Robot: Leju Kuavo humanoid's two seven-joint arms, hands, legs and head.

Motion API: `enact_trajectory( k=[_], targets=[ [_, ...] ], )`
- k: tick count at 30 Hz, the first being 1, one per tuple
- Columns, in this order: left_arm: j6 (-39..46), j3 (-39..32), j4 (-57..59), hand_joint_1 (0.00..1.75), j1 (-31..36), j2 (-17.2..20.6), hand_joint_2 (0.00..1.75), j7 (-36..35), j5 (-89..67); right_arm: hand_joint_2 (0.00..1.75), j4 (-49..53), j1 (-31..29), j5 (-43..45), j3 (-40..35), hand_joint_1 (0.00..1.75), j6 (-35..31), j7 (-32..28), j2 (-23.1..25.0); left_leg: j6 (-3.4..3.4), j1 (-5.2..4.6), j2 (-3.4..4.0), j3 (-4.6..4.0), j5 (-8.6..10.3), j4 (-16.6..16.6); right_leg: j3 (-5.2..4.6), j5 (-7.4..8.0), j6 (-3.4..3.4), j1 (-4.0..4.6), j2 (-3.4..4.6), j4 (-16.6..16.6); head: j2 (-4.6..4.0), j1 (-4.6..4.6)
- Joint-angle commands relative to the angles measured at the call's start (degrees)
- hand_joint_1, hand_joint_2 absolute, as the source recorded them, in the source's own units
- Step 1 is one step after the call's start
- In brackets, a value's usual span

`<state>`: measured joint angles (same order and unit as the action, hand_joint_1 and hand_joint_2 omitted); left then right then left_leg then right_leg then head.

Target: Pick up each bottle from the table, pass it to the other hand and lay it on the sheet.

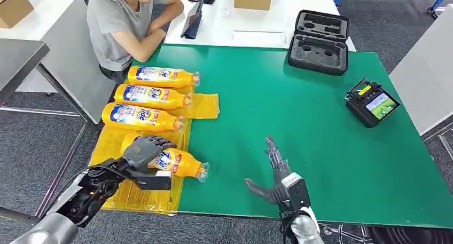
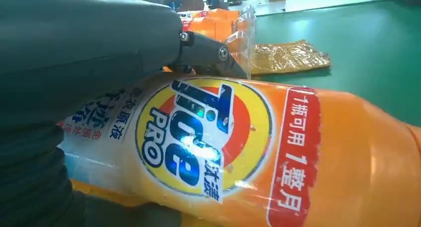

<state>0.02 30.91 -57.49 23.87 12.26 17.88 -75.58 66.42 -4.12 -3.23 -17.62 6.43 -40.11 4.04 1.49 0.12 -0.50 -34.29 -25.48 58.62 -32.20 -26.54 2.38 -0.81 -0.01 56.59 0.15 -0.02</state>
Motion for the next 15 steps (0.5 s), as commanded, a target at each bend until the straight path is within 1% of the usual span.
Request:
enact_trajectory(
  k=[1, 2, 3, 4, 5, 7, 8, 9, 10, 11, 15],
  targets=[
    [1.34, 1.41, 8.25, 1.45, 1.88, -2.44, 1.75, -3.31, -0.14, 1.75, -2.98, -1.15, -0.02, -0.38, 0.0, -0.03, 0.11, -0.2, -0.09, 0.06, 0.05, 0.27, -0.01, -0.14, 0.28, 0.01, -0.12, 0.07, 0.0, -0.16, 0.02, 0.0],
    [1.34, 1.41, 8.25, 1.45, 1.88, -2.44, 1.75, -3.31, -0.14, 1.75, -2.98, -1.15, -0.02, -0.38, 0.0, -0.03, 0.11, -0.2, -0.08, 0.04, 0.06, 0.22, -0.01, -0.1, 0.22, 0.01, -0.1, 0.05, 0.02, -0.11, 0.0, -0.02],
    [1.63, 1.51, 8.05, 1.12, 1.52, -2.5, 1.75, -5.03, -1.03, 1.75, -3.14, -1.29, -0.06, -0.38, 0.0, -0.13, 0.11, -0.08, -0.06, 0.03, 0.04, 0.17, 0.0, -0.07, 0.17, 0.01, -0.07, 0.04, 0.0, -0.07, 0.0, 0.0],
    [1.48, 1.48, 7.69, 0.73, 0.85, -2.74, 1.75, -6.96, -1.87, 1.75, -3.2, -1.27, -0.05, -0.37, 0.0, -0.14, 0.11, 0.06, -0.07, 0.05, 0.04, 0.18, 0.01, -0.07, 0.19, 0.02, -0.09, 0.06, -0.01, -0.09, 0.0, 0.0],
    [1.35, 1.22, 7.6, 0.63, 0.56, -2.87, 1.75, -8.35, -2.25, 1.75, -3.22, -1.24, -0.12, -0.3, 0.0, -0.29, 0.11, 0.15, -0.07, 0.04, 0.05, 0.18, 0.01, -0.08, 0.19, 0.02, -0.09, 0.05, 0.01, -0.09, 0.0, 0.0],
    [1.56, 1.19, 7.13, 0.54, 0.25, -2.8, 1.75, -11.02, -3.86, 1.75, -3.22, -1.05, -0.04, -0.12, 0.0, -0.27, 0.11, 0.34, -0.06, 0.02, 0.08, 0.22, 0.02, -0.11, 0.21, 0.04, -0.08, 0.03, 0.04, -0.11, 0.0, 0.0],
    [1.56, 1.19, 7.13, 0.54, 0.25, -2.8, 1.75, -11.02, -3.86, 1.75, -3.22, -1.05, -0.04, -0.12, 0.0, -0.27, 0.11, 0.34, -0.05, 0.03, 0.08, 0.22, 0.02, -0.1, 0.23, 0.03, -0.08, 0.04, 0.04, -0.1, 0.0, 0.0],
    [1.71, 0.72, 7.02, 0.4, 0.3, -3.06, 1.75, -11.84, -3.89, 1.75, -3.14, -0.91, -0.11, -0.06, 0.0, -0.34, 0.11, 0.4, -0.05, 0.02, 0.1, 0.23, 0.02, -0.09, 0.23, 0.03, -0.08, 0.03, 0.06, -0.08, 0.0, 0.0],
    [1.87, 0.32, 6.8, 0.16, 0.12, -3.32, 1.75, -12.62, -4.19, 1.75, -3.03, -0.8, -0.25, -0.02, 0.0, -0.37, 0.11, 0.41, -0.07, 0.04, 0.13, 0.28, 0.02, -0.12, 0.28, 0.05, -0.11, 0.05, 0.09, -0.12, 0.0, 0.0],
    [2.58, 0.52, 6.17, 0.0, -0.17, -3.42, 1.75, -13.69, -5.34, 1.75, -3.04, -0.78, -0.26, 0.05, 0.0, -0.3, 0.11, 0.41, -0.04, 0.01, 0.09, 0.29, 0.01, -0.08, 0.29, 0.02, -0.08, 0.02, 0.06, -0.06, 0.0, 0.0],
    [4.7, -0.71, 2.76, 0.0, -2.01, -3.85, 1.75, -14.96, -5.64, 1.75, -2.88, -0.6, -0.43, 0.46, 0.0, -0.5, 0.11, 0.28, -0.04, 0.02, 0.1, 0.35, 0.02, -0.09, 0.33, 0.04, -0.09, 0.03, 0.06, -0.08, 0.02, -0.02]
  ],
)
